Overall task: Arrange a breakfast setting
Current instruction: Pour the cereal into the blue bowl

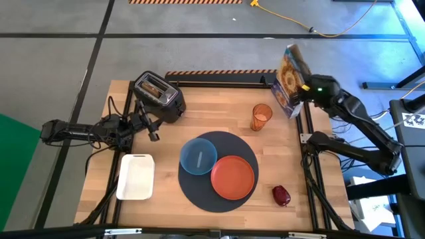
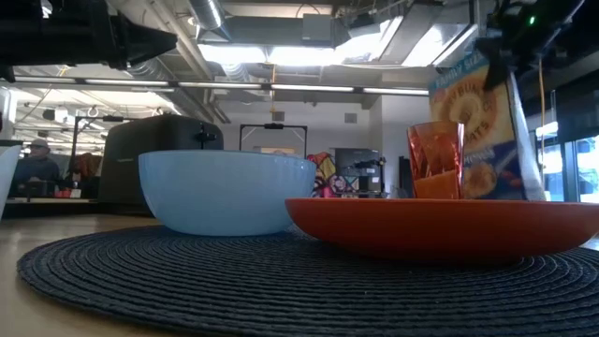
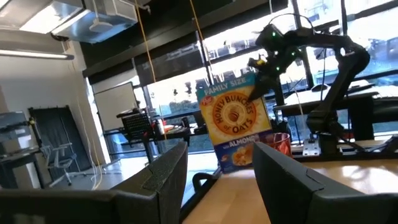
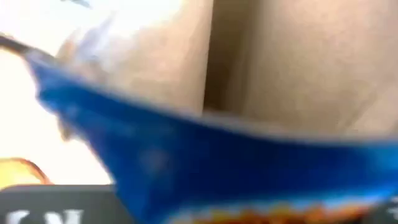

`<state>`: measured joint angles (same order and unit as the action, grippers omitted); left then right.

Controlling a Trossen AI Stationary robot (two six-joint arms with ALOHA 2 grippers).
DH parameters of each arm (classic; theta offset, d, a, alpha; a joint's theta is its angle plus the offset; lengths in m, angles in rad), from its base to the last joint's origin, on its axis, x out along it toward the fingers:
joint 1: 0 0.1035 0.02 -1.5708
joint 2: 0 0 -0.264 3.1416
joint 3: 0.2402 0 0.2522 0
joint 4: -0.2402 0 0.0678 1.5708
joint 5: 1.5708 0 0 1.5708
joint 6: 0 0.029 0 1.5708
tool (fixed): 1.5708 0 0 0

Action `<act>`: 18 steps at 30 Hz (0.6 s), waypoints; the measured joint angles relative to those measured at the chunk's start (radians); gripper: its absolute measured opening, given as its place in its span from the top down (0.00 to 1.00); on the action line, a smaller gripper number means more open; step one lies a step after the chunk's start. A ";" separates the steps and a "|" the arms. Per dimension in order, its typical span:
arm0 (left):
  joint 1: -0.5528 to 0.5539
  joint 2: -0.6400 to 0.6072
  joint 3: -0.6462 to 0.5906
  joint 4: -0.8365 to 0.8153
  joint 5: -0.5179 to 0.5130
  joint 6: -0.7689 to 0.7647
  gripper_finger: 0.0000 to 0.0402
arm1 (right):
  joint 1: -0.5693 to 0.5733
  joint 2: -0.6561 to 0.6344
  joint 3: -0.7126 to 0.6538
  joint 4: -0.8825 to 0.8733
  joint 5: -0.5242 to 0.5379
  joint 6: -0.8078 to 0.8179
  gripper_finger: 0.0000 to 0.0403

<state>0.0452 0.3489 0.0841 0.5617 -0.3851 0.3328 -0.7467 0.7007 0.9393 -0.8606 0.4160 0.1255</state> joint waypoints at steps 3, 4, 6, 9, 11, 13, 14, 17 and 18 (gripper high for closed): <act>0.000 0.019 0.010 -0.016 0.031 -0.040 0.56 | 0.000 -0.044 0.037 0.079 -0.094 -0.076 0.70; 0.000 0.031 0.022 -0.037 0.034 -0.053 0.56 | 0.000 -0.060 0.044 0.108 -0.142 -0.103 0.70; 0.000 0.068 0.060 -0.081 0.034 -0.088 0.56 | 0.000 -0.093 0.049 0.179 -0.259 -0.152 0.71; 0.000 0.163 0.121 -0.124 0.033 -0.125 0.54 | 0.001 -0.125 0.049 0.268 -0.442 -0.215 0.71; 0.000 0.242 0.162 -0.126 0.033 -0.140 0.50 | 0.001 -0.133 0.050 0.310 -0.540 -0.266 0.71; -0.001 0.319 0.204 -0.127 0.020 -0.140 0.44 | 0.001 -0.136 0.050 0.347 -0.611 -0.303 0.71; 0.000 0.355 0.227 -0.128 0.004 -0.140 0.41 | 0.001 -0.135 0.050 0.368 -0.643 -0.325 0.71; 0.002 0.456 0.307 -0.129 -0.031 -0.139 0.32 | 0.001 -0.116 0.050 0.431 -0.757 -0.356 0.71; 0.005 0.486 0.337 -0.131 -0.029 -0.131 0.28 | 0.001 -0.106 0.050 0.446 -0.797 -0.359 0.71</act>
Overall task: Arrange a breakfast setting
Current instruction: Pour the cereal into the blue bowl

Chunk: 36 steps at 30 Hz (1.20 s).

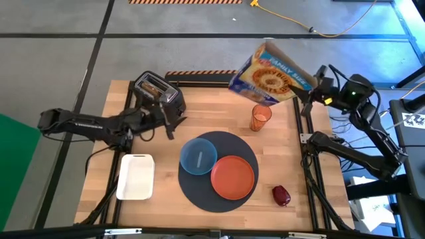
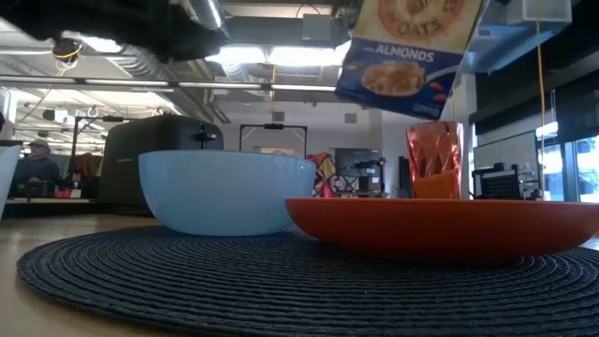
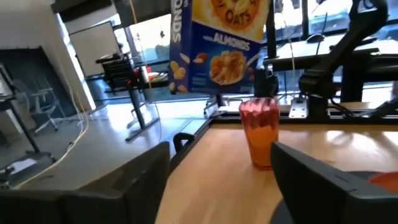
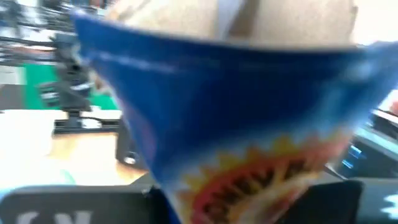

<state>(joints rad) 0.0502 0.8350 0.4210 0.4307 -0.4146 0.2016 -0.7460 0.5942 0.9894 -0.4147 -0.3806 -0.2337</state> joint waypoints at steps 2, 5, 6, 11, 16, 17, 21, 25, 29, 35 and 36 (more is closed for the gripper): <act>0.005 0.059 0.068 -0.010 0.020 0.026 0.23 | 0.000 0.020 0.000 0.023 -0.075 0.000 0.71; 0.020 0.138 0.174 -0.083 0.024 0.066 0.16 | 0.001 0.056 0.000 0.057 -0.168 0.001 0.71; 0.027 0.162 0.207 -0.117 0.024 0.069 0.15 | 0.001 0.069 0.000 0.069 -0.190 0.000 0.71; 0.058 0.270 0.351 -0.214 0.034 0.071 0.12 | 0.051 0.135 0.000 0.176 -0.210 -0.025 0.71; 0.078 0.358 0.450 -0.213 0.103 0.095 0.12 | 0.170 0.203 0.000 0.288 -0.213 -0.050 0.71; 0.082 0.373 0.464 -0.213 0.110 0.106 0.12 | 0.192 0.216 0.000 0.303 -0.210 -0.056 0.71; 0.105 0.434 0.502 -0.227 0.126 0.119 0.11 | 0.266 0.257 0.000 0.383 -0.143 -0.069 0.71; 0.114 0.478 0.518 -0.239 0.208 0.103 0.11 | 0.304 0.274 0.000 0.449 -0.077 -0.088 0.71; 0.113 0.494 0.518 -0.232 0.203 0.094 0.11 | 0.308 0.288 0.000 0.472 -0.088 -0.085 0.71; 0.127 0.496 0.519 -0.175 0.226 0.060 0.11 | 0.308 0.296 0.000 0.508 -0.107 -0.079 0.71; 0.129 0.496 0.519 -0.160 0.248 0.047 0.11 | 0.308 0.302 0.000 0.529 -0.110 -0.078 0.71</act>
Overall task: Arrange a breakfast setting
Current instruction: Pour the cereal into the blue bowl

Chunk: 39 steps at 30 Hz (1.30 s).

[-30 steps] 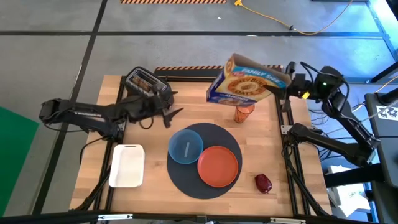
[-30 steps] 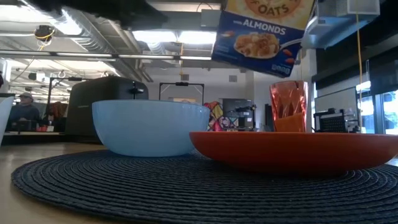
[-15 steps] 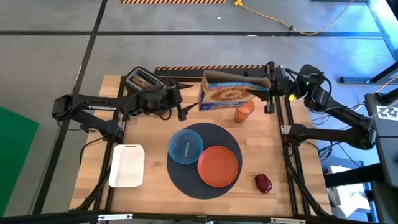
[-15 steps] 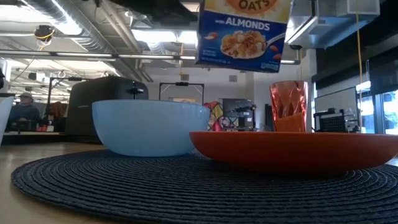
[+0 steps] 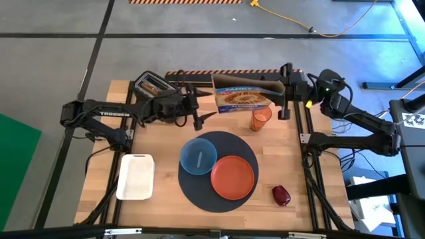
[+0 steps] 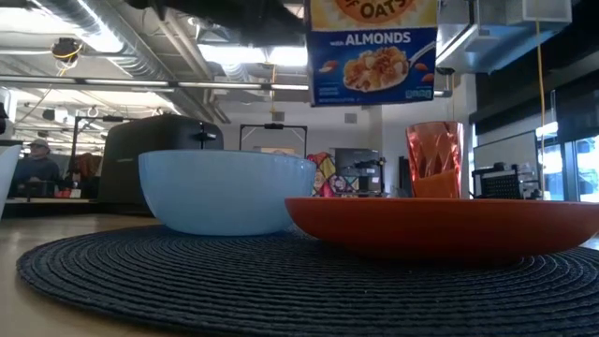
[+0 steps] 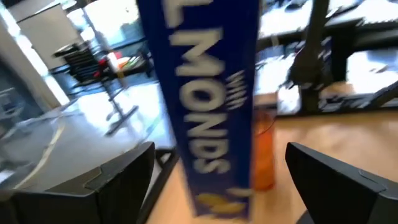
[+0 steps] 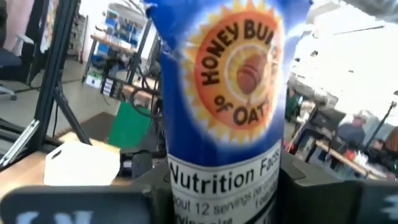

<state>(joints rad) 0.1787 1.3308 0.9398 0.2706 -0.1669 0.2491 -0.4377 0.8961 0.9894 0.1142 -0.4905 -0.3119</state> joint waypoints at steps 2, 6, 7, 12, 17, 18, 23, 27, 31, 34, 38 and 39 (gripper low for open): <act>0.000 0.008 0.000 0.020 0.013 -0.007 0.11 | 0.000 0.006 0.000 0.042 -0.023 0.013 0.71; 0.009 0.021 0.000 0.019 0.011 -0.007 0.11 | 0.000 0.025 0.000 0.130 -0.057 0.039 0.71; 0.010 0.027 0.002 0.028 0.014 -0.008 0.11 | 0.000 0.031 0.000 0.151 -0.063 0.043 0.71; 0.009 0.066 0.001 0.073 0.041 -0.007 0.11 | 0.000 0.061 0.000 0.213 -0.106 0.064 0.71; 0.009 0.105 0.001 0.131 0.097 -0.010 0.11 | 0.000 0.101 0.000 0.264 -0.147 0.096 0.71; 0.009 0.110 0.001 0.132 0.096 -0.010 0.11 | 0.000 0.110 0.000 0.273 -0.150 0.101 0.71; 0.009 0.113 0.001 0.121 0.050 0.005 0.19 | 0.000 0.117 0.000 0.285 -0.158 0.109 0.71; 0.009 0.113 0.001 0.125 0.049 0.047 0.33 | 0.000 0.117 0.000 0.286 -0.178 0.109 0.71; 0.008 0.113 0.001 0.122 0.050 0.097 0.48 | 0.000 0.116 0.000 0.272 -0.198 0.122 0.70; 0.003 0.112 -0.001 0.107 0.046 0.102 0.55 | 0.000 0.116 0.000 0.233 -0.212 0.121 0.64; 0.003 0.095 -0.001 0.089 0.041 0.120 0.61 | 0.000 0.116 0.000 0.207 -0.220 0.125 0.49; 0.003 0.087 -0.001 0.083 0.033 0.127 0.62 | 0.000 0.116 0.000 0.206 -0.220 0.130 0.45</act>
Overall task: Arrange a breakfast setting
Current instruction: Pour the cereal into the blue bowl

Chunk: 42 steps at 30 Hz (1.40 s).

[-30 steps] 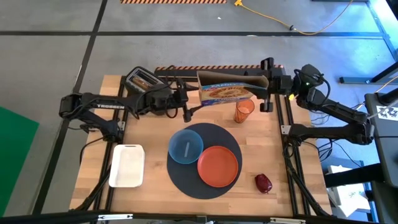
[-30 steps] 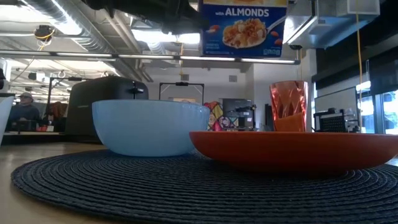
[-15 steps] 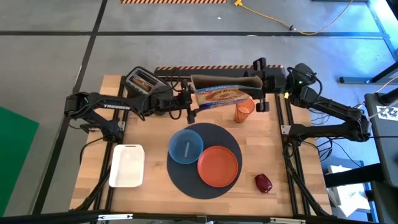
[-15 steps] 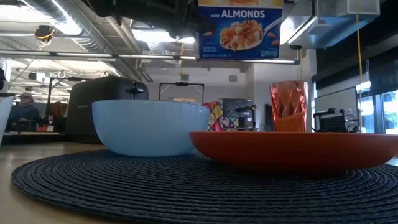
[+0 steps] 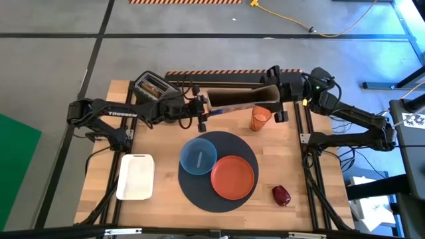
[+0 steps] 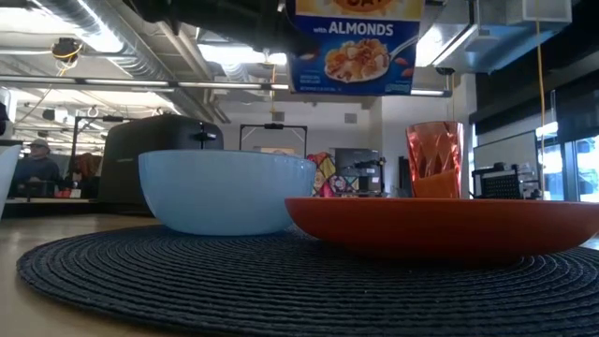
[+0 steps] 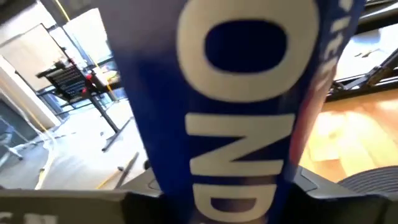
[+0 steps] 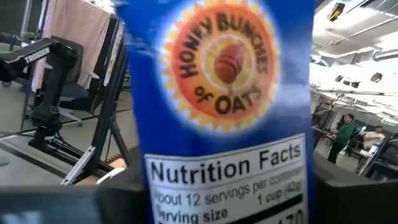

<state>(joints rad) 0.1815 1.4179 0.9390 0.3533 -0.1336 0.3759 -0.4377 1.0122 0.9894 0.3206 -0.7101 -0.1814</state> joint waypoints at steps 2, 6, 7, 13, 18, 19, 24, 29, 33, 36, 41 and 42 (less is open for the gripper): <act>-0.007 -0.023 0.000 -0.022 -0.031 0.004 0.64 | 0.000 -0.009 0.000 -0.005 0.003 0.024 0.36; -0.026 -0.094 0.000 -0.135 -0.091 0.015 0.65 | -0.001 -0.066 0.000 -0.026 0.026 0.051 0.21; -0.032 -0.122 0.000 -0.183 -0.107 0.024 0.65 | -0.001 -0.088 0.000 -0.043 0.045 0.051 0.18; -0.083 -0.298 0.000 -0.530 -0.171 0.028 0.65 | -0.001 -0.243 0.000 -0.230 0.229 0.037 0.16; -0.147 -0.449 0.000 -0.885 -0.169 -0.011 0.65 | -0.001 -0.312 0.000 -0.405 0.365 0.020 0.22; -0.165 -0.471 0.000 -0.948 -0.170 -0.035 0.65 | -0.001 -0.318 0.000 -0.436 0.383 0.021 0.23; -0.257 -0.543 0.046 -1.190 -0.173 -0.188 0.65 | -0.001 -0.322 0.000 -0.519 0.456 0.025 0.27; -0.347 -0.530 0.154 -1.440 -0.211 -0.289 0.65 | -0.001 -0.283 0.000 -0.525 0.484 0.047 0.28; -0.396 -0.510 0.232 -1.611 -0.220 -0.347 0.65 | -0.001 -0.251 0.000 -0.535 0.492 0.070 0.28; -0.424 -0.494 0.279 -1.714 -0.220 -0.411 0.65 | -0.001 -0.240 0.000 -0.535 0.509 0.079 0.28; -0.444 -0.449 0.354 -1.905 -0.217 -0.469 0.65 | 0.000 -0.223 -0.003 -0.549 0.563 0.084 0.28; -0.445 -0.436 0.369 -1.933 -0.217 -0.478 0.65 | 0.000 -0.222 -0.003 -0.548 0.572 0.084 0.28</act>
<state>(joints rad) -0.2634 0.9817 1.3075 -1.5795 -0.3508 -0.1017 -0.4381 0.7902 0.9863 -0.2276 -0.1383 -0.0971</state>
